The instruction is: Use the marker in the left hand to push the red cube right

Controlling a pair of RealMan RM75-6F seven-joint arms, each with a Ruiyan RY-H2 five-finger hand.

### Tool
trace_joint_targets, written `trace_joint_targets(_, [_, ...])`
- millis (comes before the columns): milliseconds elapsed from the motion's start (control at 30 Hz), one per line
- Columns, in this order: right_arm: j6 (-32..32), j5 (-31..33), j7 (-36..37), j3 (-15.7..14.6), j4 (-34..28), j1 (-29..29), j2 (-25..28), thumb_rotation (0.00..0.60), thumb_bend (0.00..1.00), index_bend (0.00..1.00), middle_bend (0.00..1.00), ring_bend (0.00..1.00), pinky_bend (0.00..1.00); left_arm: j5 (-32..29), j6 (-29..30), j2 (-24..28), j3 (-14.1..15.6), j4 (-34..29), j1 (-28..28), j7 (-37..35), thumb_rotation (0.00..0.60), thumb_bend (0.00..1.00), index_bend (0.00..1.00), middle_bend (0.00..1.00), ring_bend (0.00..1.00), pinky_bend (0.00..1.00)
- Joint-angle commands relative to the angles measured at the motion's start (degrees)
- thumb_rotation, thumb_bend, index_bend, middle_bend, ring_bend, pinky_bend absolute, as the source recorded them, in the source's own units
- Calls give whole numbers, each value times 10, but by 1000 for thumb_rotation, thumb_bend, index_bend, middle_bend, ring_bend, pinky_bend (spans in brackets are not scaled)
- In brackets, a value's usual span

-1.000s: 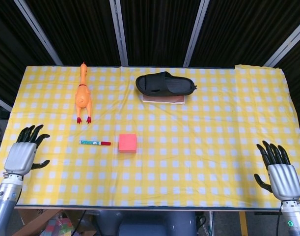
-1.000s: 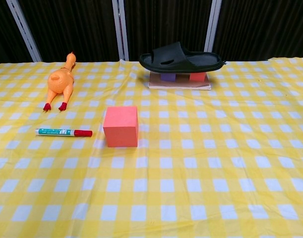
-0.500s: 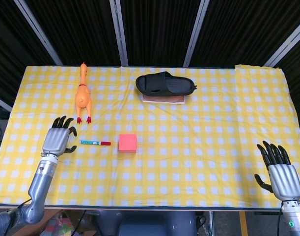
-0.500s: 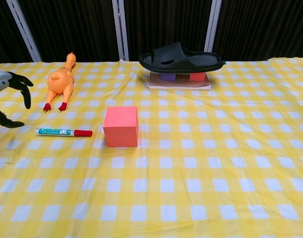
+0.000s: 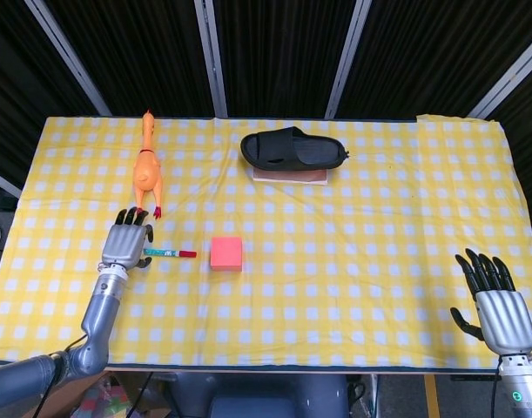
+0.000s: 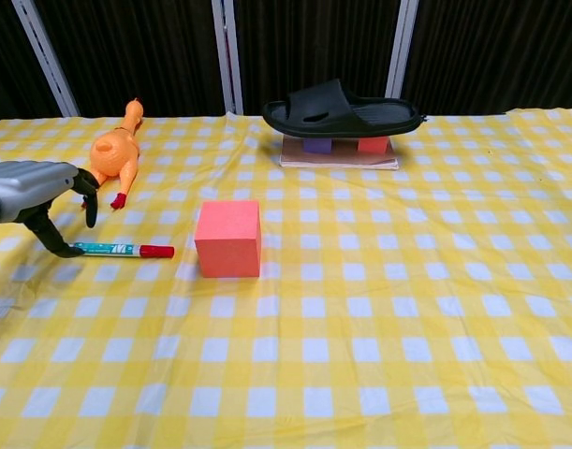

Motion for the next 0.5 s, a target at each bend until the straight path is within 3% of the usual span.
trace_joint_targets(33, [0, 0, 1, 0, 0, 0, 0, 600, 354, 0, 0, 0, 0, -11, -4, -11, 1, 13, -9, 2, 600, 265, 475, 103, 0, 56])
trace_joint_targets(333, [0, 0, 5, 0, 0, 0, 0, 600, 354, 0, 0, 0, 0, -33, -12, -36, 7, 42, -27, 6, 600, 292, 502, 106, 0, 56])
trace_joint_targets(500, [1, -1, 7, 0, 1, 0, 0, 600, 354, 0, 0, 0, 0, -41, -13, -43, 13, 50, -32, 7, 600, 388, 564, 114, 0, 56])
